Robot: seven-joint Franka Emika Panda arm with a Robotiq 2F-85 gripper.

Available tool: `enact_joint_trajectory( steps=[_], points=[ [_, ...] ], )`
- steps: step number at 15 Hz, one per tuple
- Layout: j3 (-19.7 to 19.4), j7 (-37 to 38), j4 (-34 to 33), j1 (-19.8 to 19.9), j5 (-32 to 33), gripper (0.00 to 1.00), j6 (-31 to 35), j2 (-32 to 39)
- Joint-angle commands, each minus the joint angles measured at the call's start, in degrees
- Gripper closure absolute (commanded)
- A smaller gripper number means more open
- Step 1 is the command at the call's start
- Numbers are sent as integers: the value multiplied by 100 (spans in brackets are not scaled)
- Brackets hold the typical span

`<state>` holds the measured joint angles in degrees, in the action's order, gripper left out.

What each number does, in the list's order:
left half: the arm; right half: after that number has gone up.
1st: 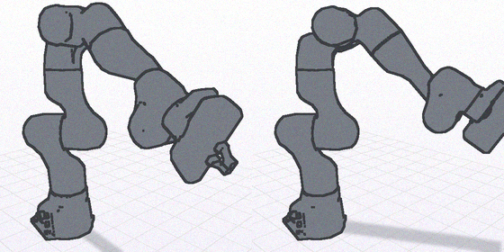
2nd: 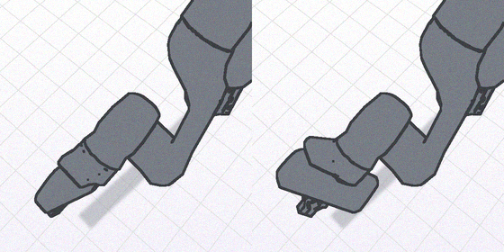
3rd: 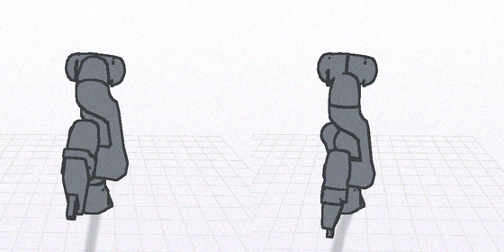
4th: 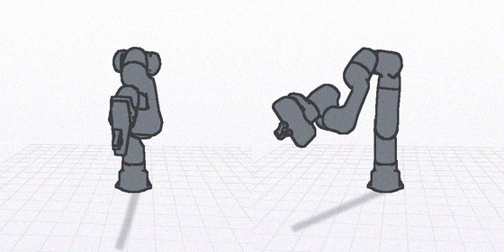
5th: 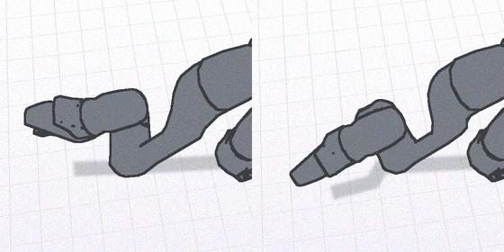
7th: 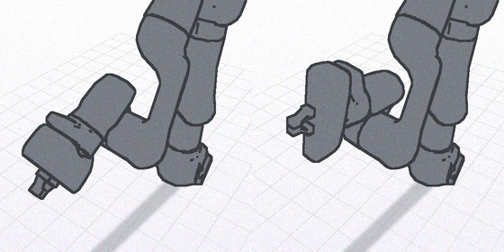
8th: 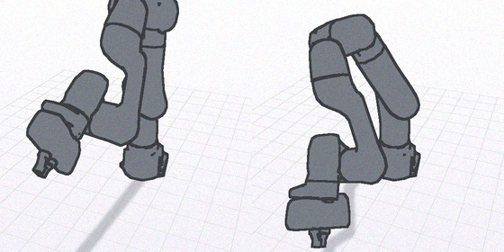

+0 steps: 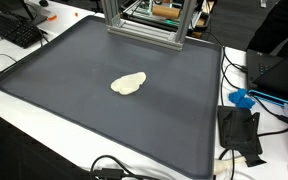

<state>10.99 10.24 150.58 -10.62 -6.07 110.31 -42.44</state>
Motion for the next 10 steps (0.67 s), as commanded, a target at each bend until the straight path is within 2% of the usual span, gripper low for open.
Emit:
enact_joint_trajectory(
  steps=[1,2,6,10],
  points=[
    [22,39,164,-28,-127,44,-109,-252],
    [12,32,151,-29,-137,28,-117,-241],
    [-56,-91,34,-28,-119,1,-146,-205],
    [-151,-171,-206,24,-99,0,-231,-111]
  ],
)
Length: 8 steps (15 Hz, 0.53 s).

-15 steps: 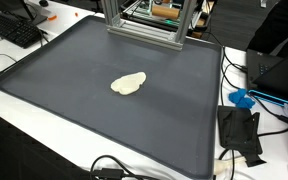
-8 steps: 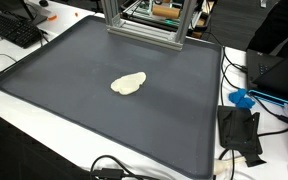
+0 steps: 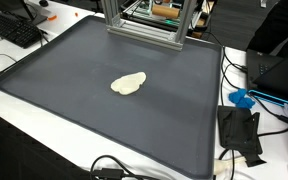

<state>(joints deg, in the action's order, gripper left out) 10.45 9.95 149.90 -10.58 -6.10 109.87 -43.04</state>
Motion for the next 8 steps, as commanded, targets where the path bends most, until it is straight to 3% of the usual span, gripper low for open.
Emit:
enact_joint_trajectory(
  steps=[1,8],
  points=[
    [-131,-166,-213,21,-125,0,-167,-8],
    [-27,218,-1080,304,-53,0,202,850]
  ],
)
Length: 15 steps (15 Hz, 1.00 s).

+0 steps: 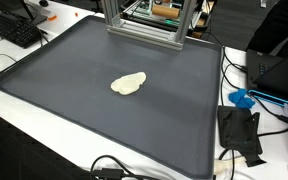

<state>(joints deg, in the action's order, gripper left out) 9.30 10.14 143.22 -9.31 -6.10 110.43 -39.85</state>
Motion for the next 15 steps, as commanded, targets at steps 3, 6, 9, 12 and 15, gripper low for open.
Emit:
enact_joint_trajectory(
  steps=[3,6,9,12,15],
  points=[
    [105,438,-733,286,-69,0,518,1013],
    [109,724,-939,358,-63,0,927,1437],
    [123,1050,-1055,404,-85,0,1375,1771],
    [126,1314,-1105,403,-93,0,1862,1999],
    [161,1546,-1124,407,-14,0,2195,2160]
  ],
)
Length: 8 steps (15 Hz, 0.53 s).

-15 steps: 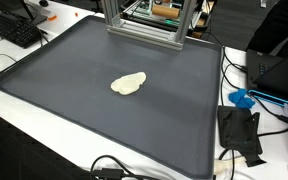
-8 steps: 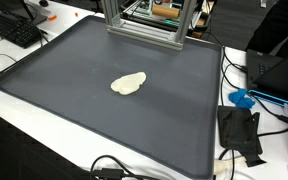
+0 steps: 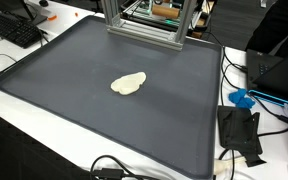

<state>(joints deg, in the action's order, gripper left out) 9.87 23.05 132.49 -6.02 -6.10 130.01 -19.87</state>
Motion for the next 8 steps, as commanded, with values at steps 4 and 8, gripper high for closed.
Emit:
enact_joint_trajectory(
  steps=[4,8],
  points=[
    [146,505,-31,91,71,0,431,276],
    [98,389,-43,43,11,0,364,270]
  ],
)
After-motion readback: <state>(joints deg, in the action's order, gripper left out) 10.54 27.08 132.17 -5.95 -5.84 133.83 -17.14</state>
